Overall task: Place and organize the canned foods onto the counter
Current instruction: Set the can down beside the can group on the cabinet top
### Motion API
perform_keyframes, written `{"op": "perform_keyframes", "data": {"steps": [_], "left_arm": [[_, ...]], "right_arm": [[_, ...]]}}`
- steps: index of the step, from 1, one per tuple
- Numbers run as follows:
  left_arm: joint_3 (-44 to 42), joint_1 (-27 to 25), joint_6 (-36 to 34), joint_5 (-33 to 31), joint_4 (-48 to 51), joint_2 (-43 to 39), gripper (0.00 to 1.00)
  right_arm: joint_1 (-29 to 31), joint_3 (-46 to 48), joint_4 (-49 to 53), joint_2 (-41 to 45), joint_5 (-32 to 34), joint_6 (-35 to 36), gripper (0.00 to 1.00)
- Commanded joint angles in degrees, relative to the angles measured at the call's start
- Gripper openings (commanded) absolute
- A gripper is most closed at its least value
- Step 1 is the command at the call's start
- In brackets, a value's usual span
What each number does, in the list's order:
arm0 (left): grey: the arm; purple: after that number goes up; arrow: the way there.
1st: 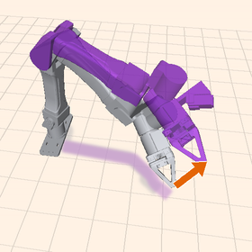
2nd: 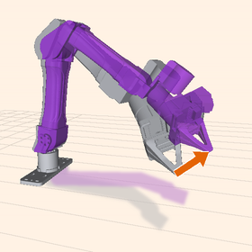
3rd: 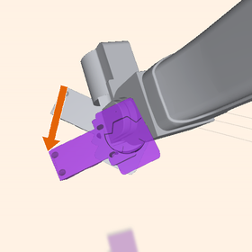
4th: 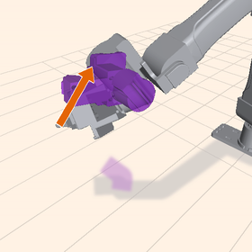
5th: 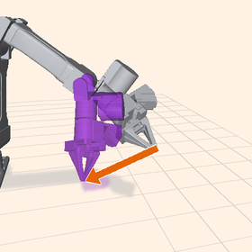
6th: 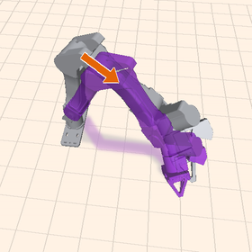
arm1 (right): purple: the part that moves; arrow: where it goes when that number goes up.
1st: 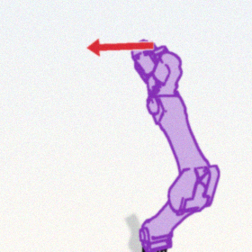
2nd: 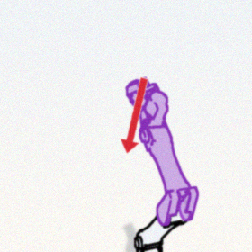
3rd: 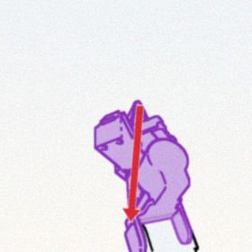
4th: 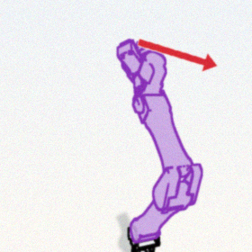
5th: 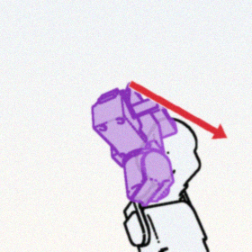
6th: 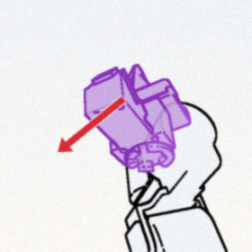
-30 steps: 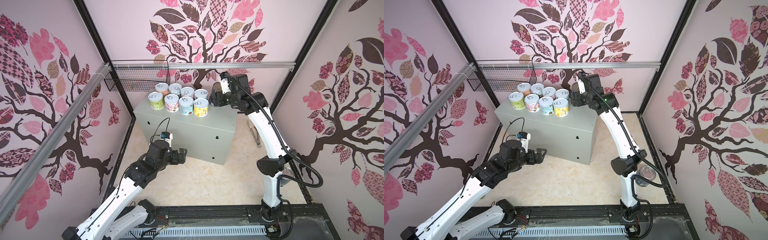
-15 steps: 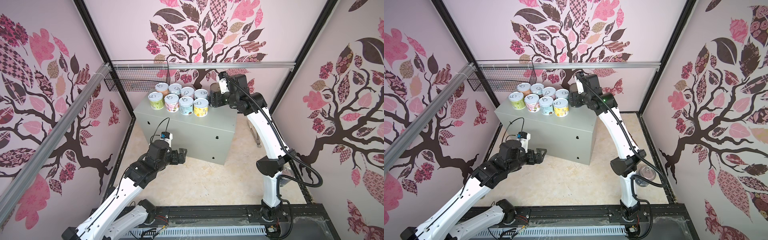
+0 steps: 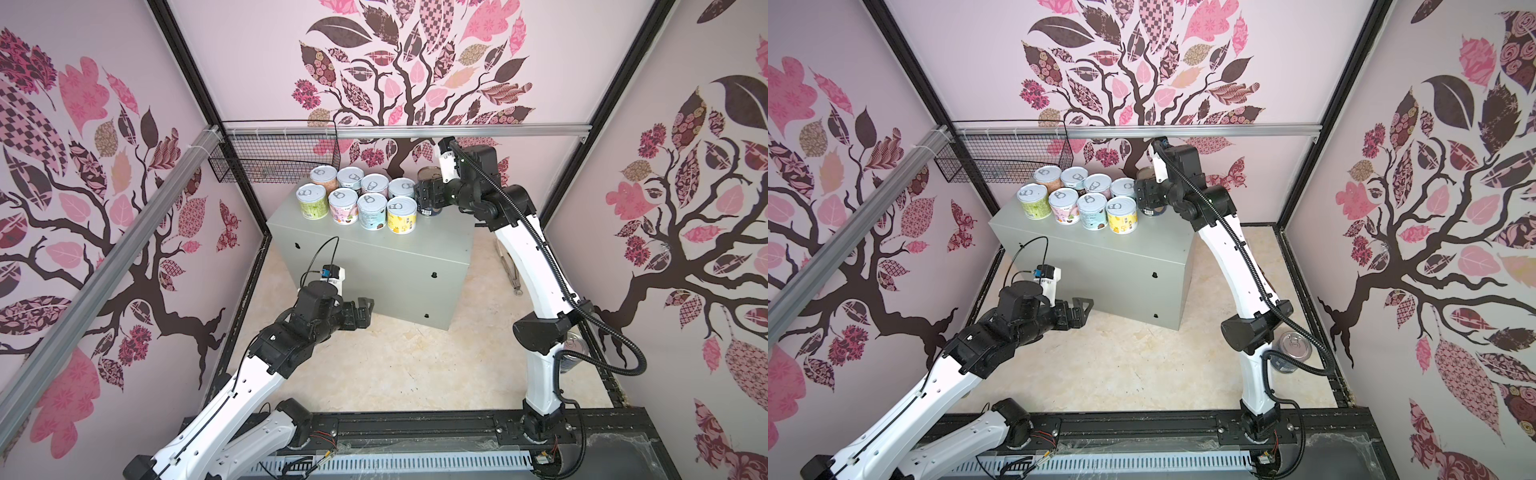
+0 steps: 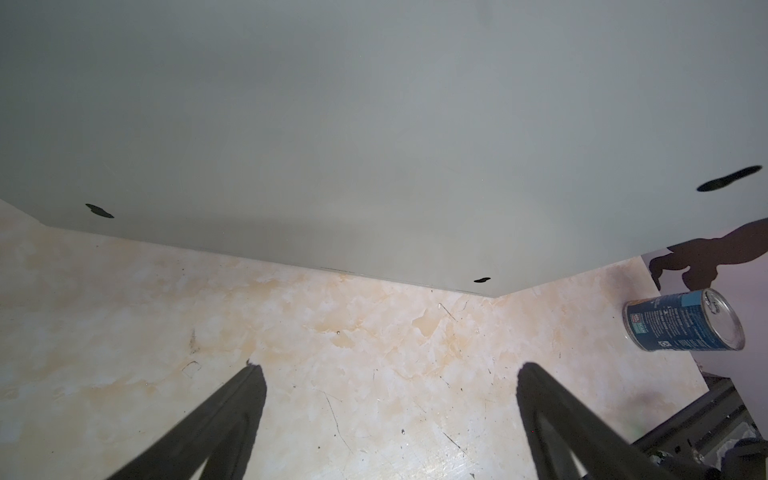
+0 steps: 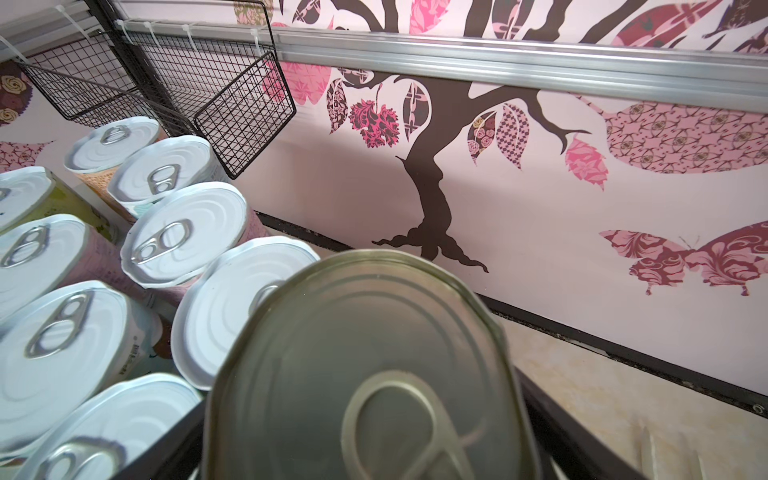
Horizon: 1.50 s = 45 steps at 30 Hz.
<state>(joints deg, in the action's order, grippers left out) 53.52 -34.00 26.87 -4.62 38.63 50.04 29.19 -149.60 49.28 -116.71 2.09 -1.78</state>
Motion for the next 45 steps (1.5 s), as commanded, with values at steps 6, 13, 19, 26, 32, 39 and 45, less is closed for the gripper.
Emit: {"op": "perform_keyframes", "data": {"steps": [6, 13, 19, 26, 32, 39, 45], "left_arm": [[-1.8, 0.3, -0.9, -0.1, -1.1, -0.3, 0.98], [-1.9, 0.3, -1.0, -1.0, -0.9, -0.5, 0.98], [-2.1, 0.3, -1.1, -1.2, -0.9, -0.4, 0.98], [-2.0, 0.3, -1.2, -0.9, -1.0, 0.3, 0.98], [-2.1, 0.3, -1.2, -1.5, -0.7, 0.1, 0.98], [-2.1, 0.3, -1.2, -1.3, -0.7, 0.2, 0.98], [-2.1, 0.3, -1.4, -1.0, -0.8, 0.5, 0.98]], "right_arm": [[0.3, 3.2, -1.7, 10.3, -1.1, 1.5, 1.0], [0.1, 13.9, -6.1, 19.5, -0.5, 1.1, 1.0], [-11.5, 27.9, -16.2, 27.2, -15.8, -7.7, 0.8], [-21.2, 31.5, -21.6, 25.0, -31.7, -15.2, 0.4], [-22.2, 27.9, -22.8, 17.7, -37.1, -18.6, 0.32], [-23.0, 15.4, -21.8, 5.3, -45.9, -23.7, 0.23], [-23.3, 3.1, -23.3, -5.9, -53.3, -30.3, 0.16]]}}
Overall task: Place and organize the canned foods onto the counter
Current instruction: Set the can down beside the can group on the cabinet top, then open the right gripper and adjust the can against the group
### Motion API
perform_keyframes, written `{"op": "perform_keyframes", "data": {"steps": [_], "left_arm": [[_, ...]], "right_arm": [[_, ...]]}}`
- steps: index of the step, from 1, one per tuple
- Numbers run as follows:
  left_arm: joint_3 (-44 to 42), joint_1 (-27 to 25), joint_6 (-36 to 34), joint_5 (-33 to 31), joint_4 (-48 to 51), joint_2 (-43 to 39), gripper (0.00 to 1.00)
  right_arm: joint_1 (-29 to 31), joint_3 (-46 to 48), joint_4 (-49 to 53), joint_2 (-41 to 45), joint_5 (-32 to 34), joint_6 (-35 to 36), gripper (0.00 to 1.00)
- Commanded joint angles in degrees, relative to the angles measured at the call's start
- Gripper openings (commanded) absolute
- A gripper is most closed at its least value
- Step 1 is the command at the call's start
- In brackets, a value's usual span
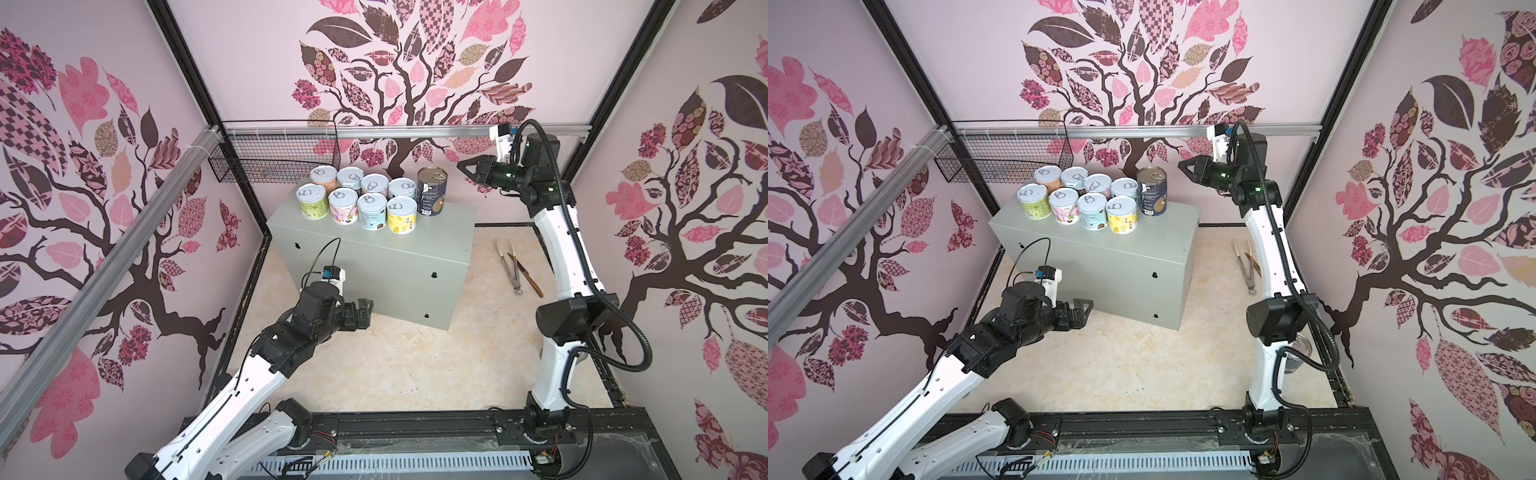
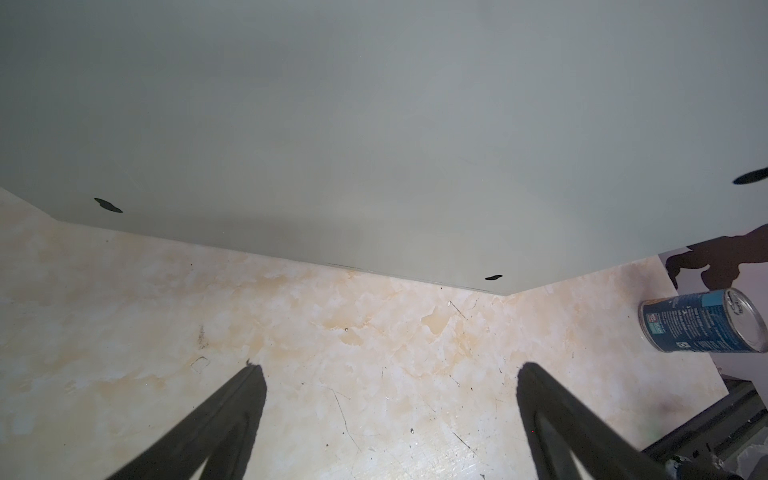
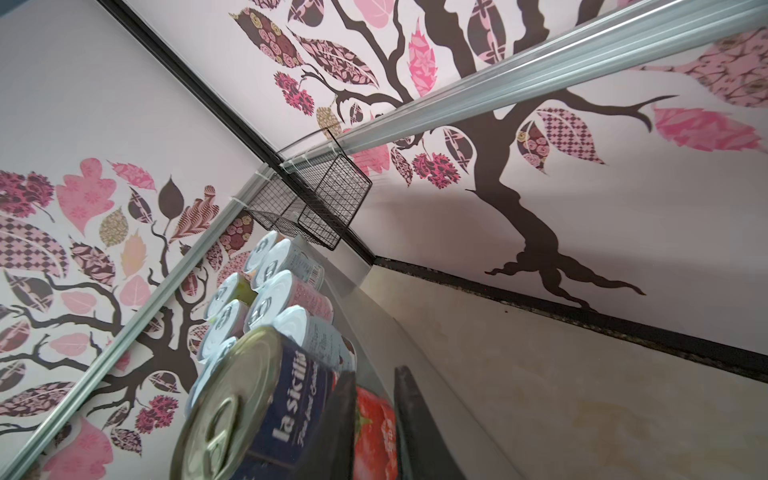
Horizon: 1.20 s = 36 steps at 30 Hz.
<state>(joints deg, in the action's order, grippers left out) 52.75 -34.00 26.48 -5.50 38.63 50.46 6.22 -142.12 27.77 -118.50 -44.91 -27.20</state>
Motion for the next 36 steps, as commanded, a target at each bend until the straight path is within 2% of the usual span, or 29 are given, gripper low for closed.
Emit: {"op": "perform_keyframes", "data": {"steps": [1, 6, 26, 36], "left_arm": [[-1.3, 0.3, -0.9, -0.1, -0.7, 0.1, 0.98], [-1.4, 0.3, -1.0, -0.3, -0.8, 0.1, 0.98], [-1.4, 0.3, -1.0, 0.1, -0.9, 0.5, 0.98], [-1.4, 0.3, -1.1, -0.1, -0.8, 0.5, 0.98]], "right_arm": [[-0.4, -4.8, -3.4, -5.2, -7.5, -6.5, 0.14], [-0.3, -4.5, -9.2, -8.4, -12.2, -10.7, 0.11], [2.4, -1.6, -15.9, -13.1, -17.1, -15.2, 0.13], [4.1, -0.8, -14.9, -13.8, -18.6, -13.7, 0.13]]}}
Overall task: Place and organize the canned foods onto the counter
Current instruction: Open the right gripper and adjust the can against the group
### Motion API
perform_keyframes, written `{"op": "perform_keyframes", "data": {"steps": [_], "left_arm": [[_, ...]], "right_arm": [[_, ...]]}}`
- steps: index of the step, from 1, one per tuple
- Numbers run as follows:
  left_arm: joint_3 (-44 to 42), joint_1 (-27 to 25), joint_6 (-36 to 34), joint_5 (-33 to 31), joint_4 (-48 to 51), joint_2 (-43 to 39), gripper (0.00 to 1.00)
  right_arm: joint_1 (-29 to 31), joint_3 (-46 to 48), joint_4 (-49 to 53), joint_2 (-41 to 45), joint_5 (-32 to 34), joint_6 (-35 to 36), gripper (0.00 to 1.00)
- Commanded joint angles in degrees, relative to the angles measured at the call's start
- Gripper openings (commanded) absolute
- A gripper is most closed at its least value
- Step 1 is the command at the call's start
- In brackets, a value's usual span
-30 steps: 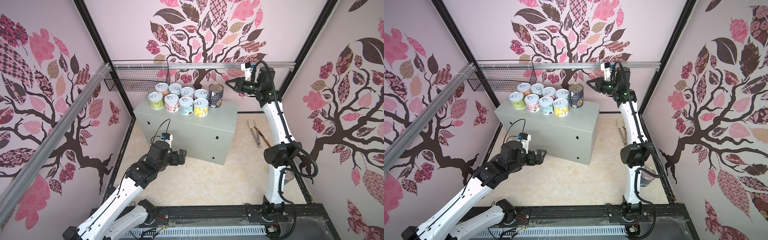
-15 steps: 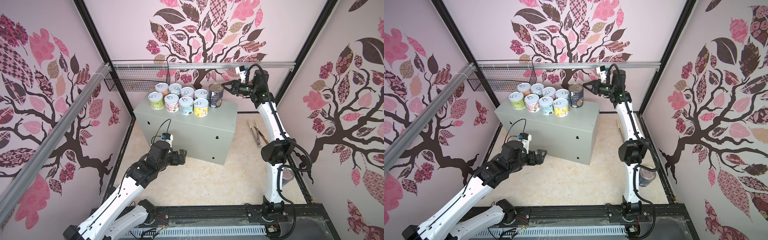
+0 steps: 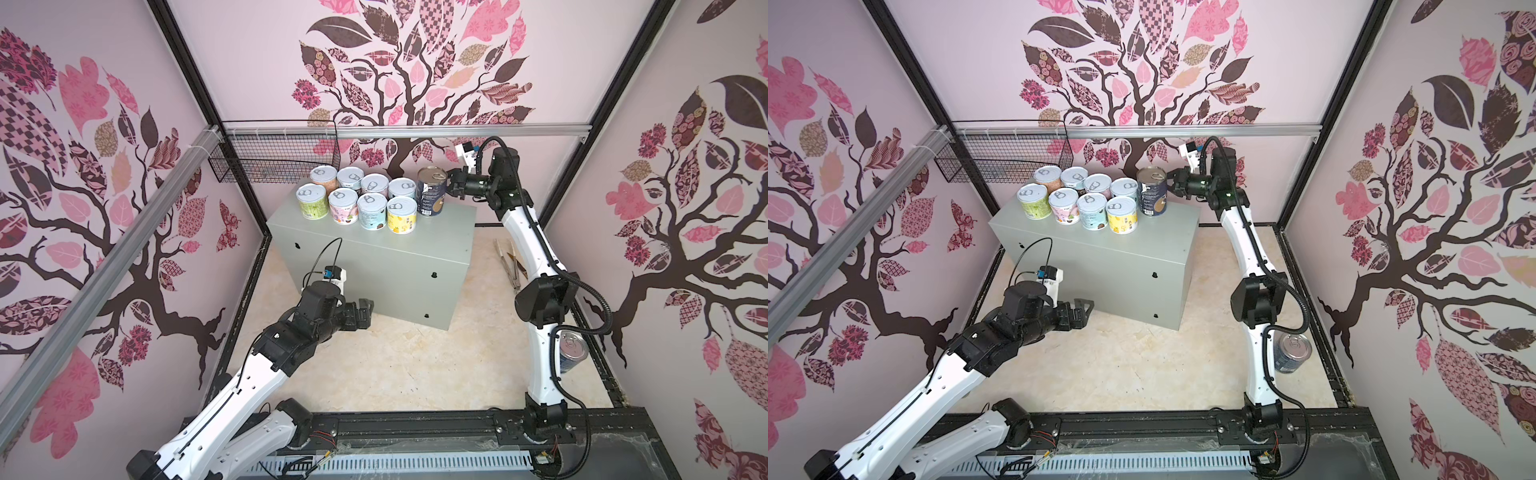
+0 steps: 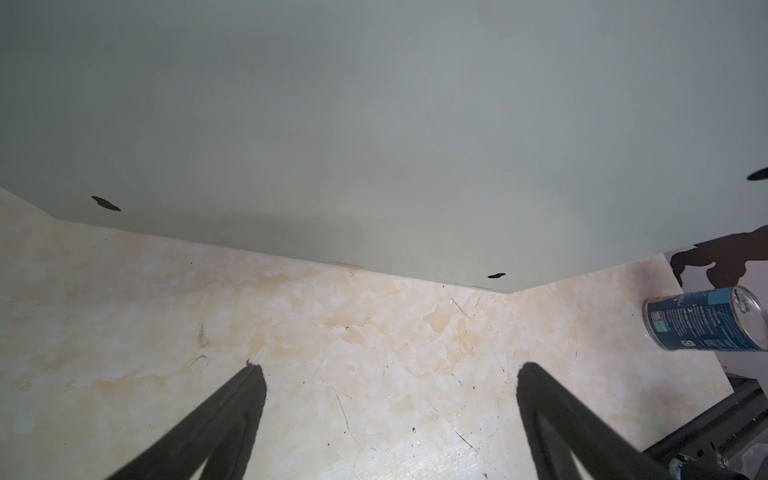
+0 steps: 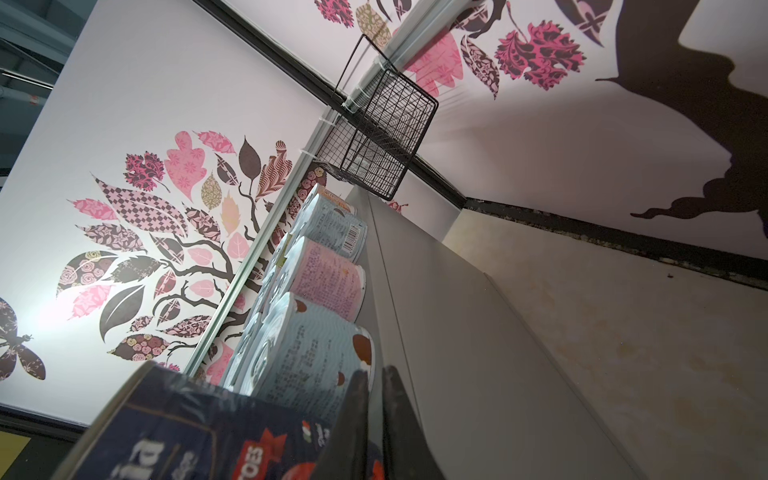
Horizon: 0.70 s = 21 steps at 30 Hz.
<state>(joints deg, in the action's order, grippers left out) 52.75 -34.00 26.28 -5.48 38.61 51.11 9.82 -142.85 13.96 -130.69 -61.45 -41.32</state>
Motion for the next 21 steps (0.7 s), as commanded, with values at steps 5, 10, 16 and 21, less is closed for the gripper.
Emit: {"op": "perform_keyframes", "data": {"steps": [5, 10, 16, 21], "left_arm": [[-1.4, 0.3, -0.9, -0.2, -0.8, -0.5, 0.98], [-1.4, 0.3, -1.0, -0.4, -0.6, -1.0, 0.98], [-1.4, 0.3, -1.0, -0.6, -0.6, -1.4, 0.98], [-1.4, 0.3, -1.0, -0.5, -0.6, -1.6, 0.98]], "right_arm": [[1.2, 0.6, 0.6, -0.9, -2.1, 2.3, 0.14], [1.8, 0.7, 1.7, -0.3, -1.8, 3.3, 0.14], [2.1, 1.2, 4.4, 0.9, -1.0, 5.7, 0.15], [2.2, 1.4, 5.5, 1.5, -0.7, 6.6, 0.15]]}}
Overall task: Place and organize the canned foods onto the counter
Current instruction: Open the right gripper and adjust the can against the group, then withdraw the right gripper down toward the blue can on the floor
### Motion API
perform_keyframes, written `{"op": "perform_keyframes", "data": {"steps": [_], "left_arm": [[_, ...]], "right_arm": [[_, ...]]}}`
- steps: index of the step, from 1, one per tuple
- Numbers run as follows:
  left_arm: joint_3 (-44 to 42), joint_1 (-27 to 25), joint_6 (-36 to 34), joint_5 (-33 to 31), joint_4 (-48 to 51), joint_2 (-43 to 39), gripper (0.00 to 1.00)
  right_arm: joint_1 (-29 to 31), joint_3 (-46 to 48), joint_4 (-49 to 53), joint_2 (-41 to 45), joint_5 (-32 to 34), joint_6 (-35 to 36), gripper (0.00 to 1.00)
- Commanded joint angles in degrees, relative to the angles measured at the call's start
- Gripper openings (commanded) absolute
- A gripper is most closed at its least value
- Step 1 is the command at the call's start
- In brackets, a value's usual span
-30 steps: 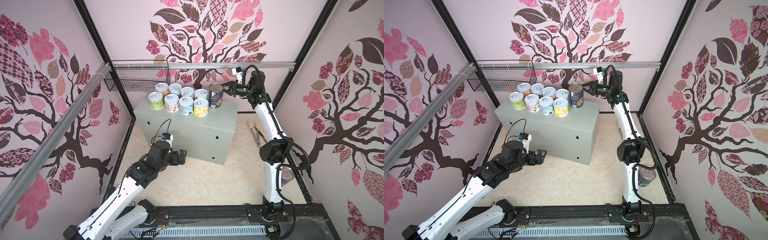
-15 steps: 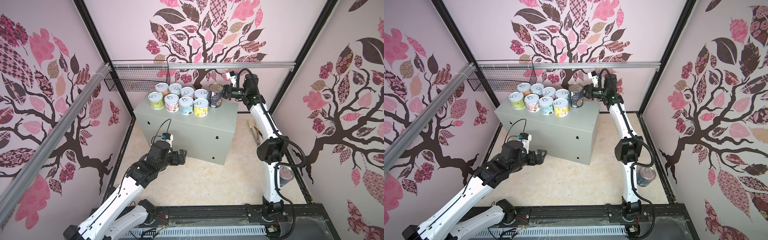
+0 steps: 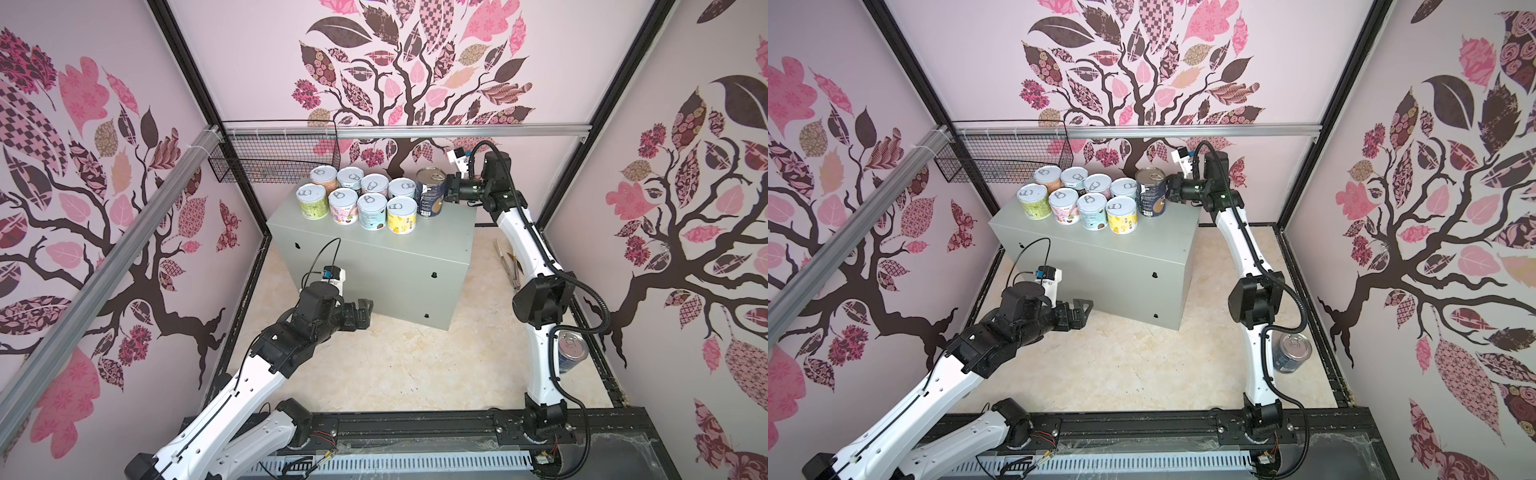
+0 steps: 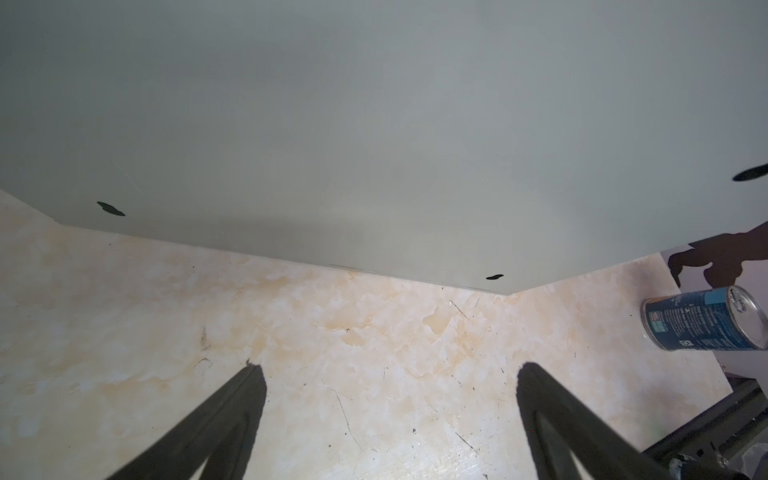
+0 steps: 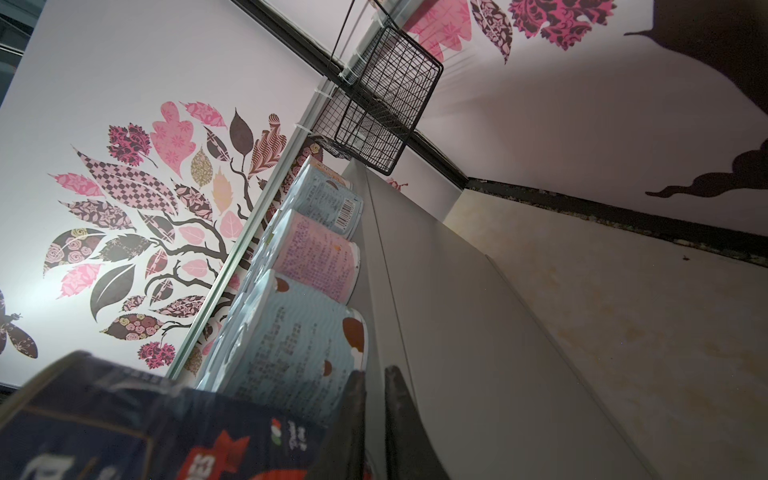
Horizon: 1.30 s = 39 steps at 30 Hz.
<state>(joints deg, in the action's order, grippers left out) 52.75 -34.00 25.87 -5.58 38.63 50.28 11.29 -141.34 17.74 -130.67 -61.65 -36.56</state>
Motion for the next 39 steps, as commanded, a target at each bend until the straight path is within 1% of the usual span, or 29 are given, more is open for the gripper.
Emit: {"op": "perform_keyframes", "data": {"steps": [1, 9, 13, 15, 17, 20, 22, 25, 28, 30, 31, 34, 37, 39], "left_arm": [[-1.4, 0.3, -0.6, -0.5, -0.6, -0.8, 0.98], [-1.4, 0.3, -0.6, -0.6, -0.6, -0.8, 0.98], [-1.4, 0.3, -0.7, -0.7, -0.6, -0.9, 0.98], [-1.5, 0.3, -0.7, -0.8, -0.6, -0.9, 0.98], [-1.5, 0.3, -0.8, -0.9, -0.5, -0.9, 0.98], [-1.4, 0.3, -0.9, -1.1, -0.5, -1.1, 0.98], [-1.5, 0.3, -0.9, -1.1, -0.5, -1.1, 0.98], [-1.4, 0.3, -1.1, -1.3, -0.4, -0.9, 0.98], [-1.1, 0.3, -1.4, -2.4, 0.3, -0.5, 0.98], [-0.7, 0.2, -1.6, -2.5, 0.9, -0.1, 0.98], [-0.7, 0.0, -1.6, -2.6, 1.1, -0.1, 0.98], [-0.5, -2.5, -1.4, -5.1, 1.7, -1.0, 0.98], [-0.4, -6.3, -1.1, -9.2, 2.3, -2.0, 0.98], [-0.1, -8.5, -0.6, -10.9, 3.1, -2.2, 0.98]], "right_arm": [[0.8, -0.1, 2.0, 1.6, -0.4, 2.0, 0.15], [0.9, -0.4, 4.4, 2.9, 1.2, 4.0, 0.16], [0.4, -1.8, 6.9, 4.2, 4.9, 5.9, 0.21], [-0.7, -2.2, 8.1, 5.2, 8.6, 6.5, 0.27], [-2.4, -2.2, 9.3, 6.4, 12.2, 6.9, 0.29], [-5.3, -1.9, 11.1, 8.3, 15.9, 7.6, 0.31], [-6.2, -1.8, 13.4, 10.0, 19.8, 9.5, 0.34], [-6.5, -1.5, 18.1, 12.6, 27.2, 14.0, 0.44], [-6.5, 0.3, 22.1, 15.1, 34.0, 16.4, 0.53], [-6.5, 3.2, 24.5, 17.3, 40.1, 17.5, 0.61], [-6.5, 5.0, 25.0, 18.5, 42.9, 18.2, 0.64], [-6.5, 14.5, 23.9, 24.1, 49.3, 20.6, 0.72], [-6.8, 27.1, 19.4, 31.9, 54.6, 21.8, 0.84], [-7.1, 35.7, 15.7, 37.7, 57.3, 21.6, 0.89]]}}
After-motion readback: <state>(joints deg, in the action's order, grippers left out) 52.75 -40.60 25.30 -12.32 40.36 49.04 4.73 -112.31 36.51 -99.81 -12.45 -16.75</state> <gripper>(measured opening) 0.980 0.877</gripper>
